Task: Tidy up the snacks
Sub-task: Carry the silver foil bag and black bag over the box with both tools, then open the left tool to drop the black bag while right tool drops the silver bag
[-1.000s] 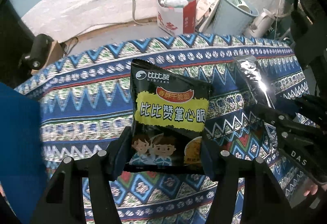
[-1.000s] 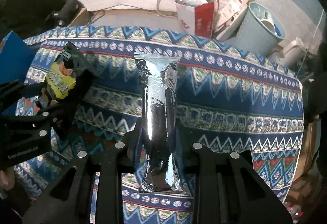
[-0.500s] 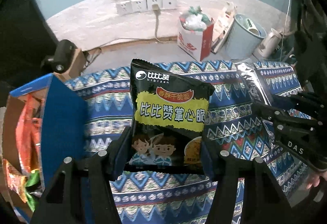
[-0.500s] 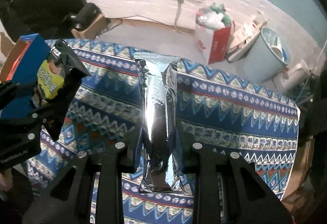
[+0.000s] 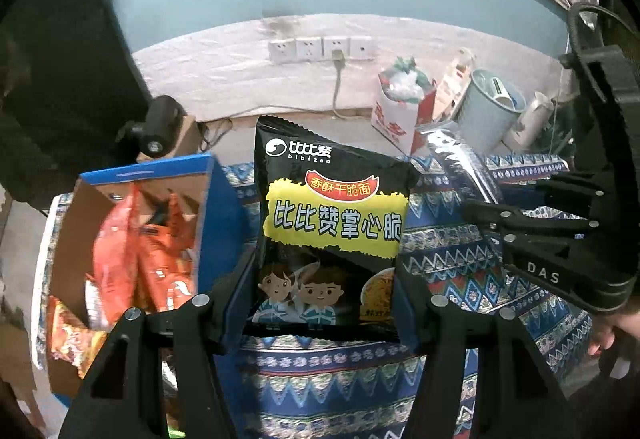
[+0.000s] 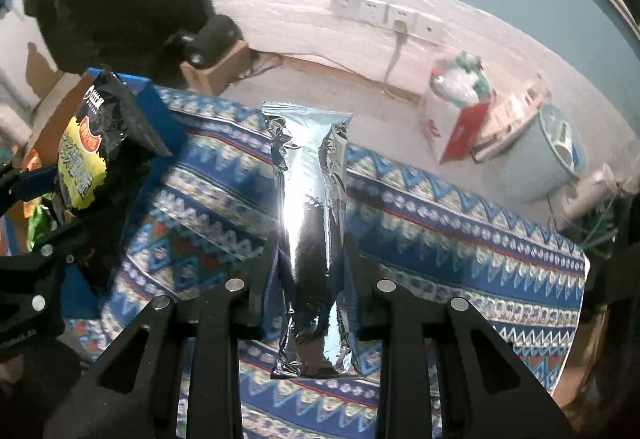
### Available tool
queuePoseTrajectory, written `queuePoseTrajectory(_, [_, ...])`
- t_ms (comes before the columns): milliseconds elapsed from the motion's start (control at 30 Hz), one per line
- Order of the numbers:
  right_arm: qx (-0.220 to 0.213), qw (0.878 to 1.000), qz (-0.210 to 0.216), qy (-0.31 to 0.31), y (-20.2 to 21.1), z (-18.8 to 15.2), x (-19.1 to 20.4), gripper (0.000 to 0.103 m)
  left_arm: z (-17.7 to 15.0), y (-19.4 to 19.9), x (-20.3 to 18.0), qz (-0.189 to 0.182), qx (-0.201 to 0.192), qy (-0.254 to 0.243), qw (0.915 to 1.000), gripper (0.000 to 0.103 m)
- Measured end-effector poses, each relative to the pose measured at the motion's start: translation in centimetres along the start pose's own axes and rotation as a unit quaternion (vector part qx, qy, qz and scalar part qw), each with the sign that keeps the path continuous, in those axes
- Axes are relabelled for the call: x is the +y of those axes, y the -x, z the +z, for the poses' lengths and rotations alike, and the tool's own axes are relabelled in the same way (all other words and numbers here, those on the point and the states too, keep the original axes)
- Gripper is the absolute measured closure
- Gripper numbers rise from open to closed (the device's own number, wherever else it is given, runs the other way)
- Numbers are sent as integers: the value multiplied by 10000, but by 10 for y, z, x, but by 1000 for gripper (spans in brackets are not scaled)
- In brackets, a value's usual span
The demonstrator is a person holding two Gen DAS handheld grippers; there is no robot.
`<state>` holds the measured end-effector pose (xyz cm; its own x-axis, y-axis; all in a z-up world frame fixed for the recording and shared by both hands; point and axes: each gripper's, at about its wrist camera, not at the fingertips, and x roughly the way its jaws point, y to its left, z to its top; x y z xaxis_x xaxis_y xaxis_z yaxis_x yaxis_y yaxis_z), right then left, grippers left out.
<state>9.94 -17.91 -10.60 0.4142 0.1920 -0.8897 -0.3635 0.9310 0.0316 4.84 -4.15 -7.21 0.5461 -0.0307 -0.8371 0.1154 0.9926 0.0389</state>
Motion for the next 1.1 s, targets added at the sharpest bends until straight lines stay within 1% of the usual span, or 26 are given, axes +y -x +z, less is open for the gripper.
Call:
queuePoseTrajectory(133, [-53, 9998, 135, 140, 6, 11, 23, 76, -2, 14, 18, 53, -130, 122, 9998, 41])
queuePoseTrajectory(367, [-114, 9987, 327, 378, 12, 30, 68, 76, -10, 32, 54, 275, -317, 329, 9986, 41])
queuePoseTrajectory(767, [-74, 9957, 543, 744, 4, 58, 133, 76, -24, 48, 121, 436, -383, 890, 9943, 41])
queuePoseTrajectory(1100, [-50, 9918, 754, 1035, -8, 80, 183, 76, -40, 46, 175, 548, -263, 1416, 9881, 41])
